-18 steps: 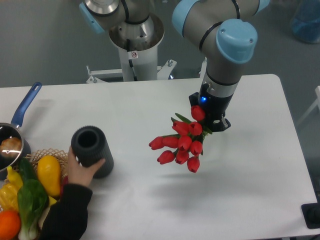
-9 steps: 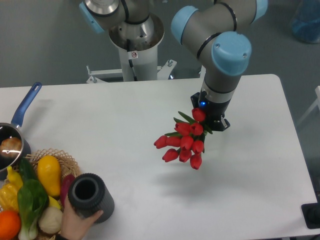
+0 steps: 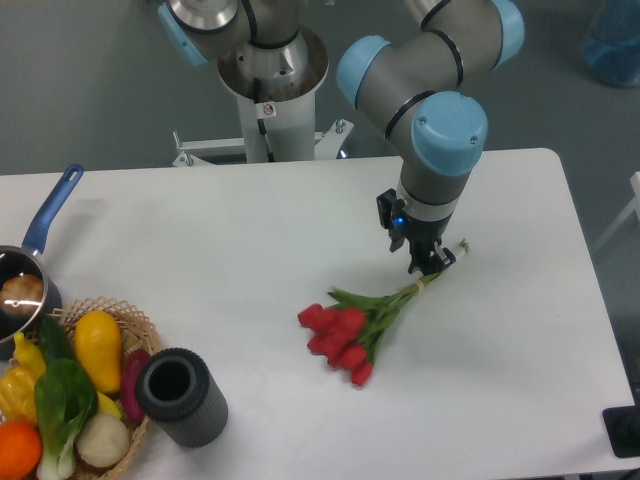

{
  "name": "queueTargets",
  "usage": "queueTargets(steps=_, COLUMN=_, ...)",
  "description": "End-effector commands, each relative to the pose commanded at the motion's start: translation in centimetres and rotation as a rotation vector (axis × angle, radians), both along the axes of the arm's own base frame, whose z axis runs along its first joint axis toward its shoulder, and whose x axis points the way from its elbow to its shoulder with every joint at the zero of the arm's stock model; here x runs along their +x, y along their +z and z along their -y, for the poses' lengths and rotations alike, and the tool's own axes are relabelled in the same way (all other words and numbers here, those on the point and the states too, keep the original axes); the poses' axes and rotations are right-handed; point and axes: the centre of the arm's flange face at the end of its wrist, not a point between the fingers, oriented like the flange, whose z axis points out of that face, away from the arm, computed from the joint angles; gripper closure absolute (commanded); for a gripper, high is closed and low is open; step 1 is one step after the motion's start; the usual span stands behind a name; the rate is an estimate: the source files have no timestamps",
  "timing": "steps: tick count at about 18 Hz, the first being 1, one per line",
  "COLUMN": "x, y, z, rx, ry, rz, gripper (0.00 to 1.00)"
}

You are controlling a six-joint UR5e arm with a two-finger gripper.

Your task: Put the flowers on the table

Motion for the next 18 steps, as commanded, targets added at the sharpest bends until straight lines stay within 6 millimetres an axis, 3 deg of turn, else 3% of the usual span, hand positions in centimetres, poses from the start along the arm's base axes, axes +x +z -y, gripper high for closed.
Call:
queueTargets(steps=8, x=-2.3, y=-2.4, z=-0.9, rx=0.024, ry=0.011, rz=-0.031, gripper=0.0)
queueTargets(steps=18, x=-4.2, y=-3.0, z=-0.7, rx=0.095, ry=0.034, rz=-0.011, gripper=0.0)
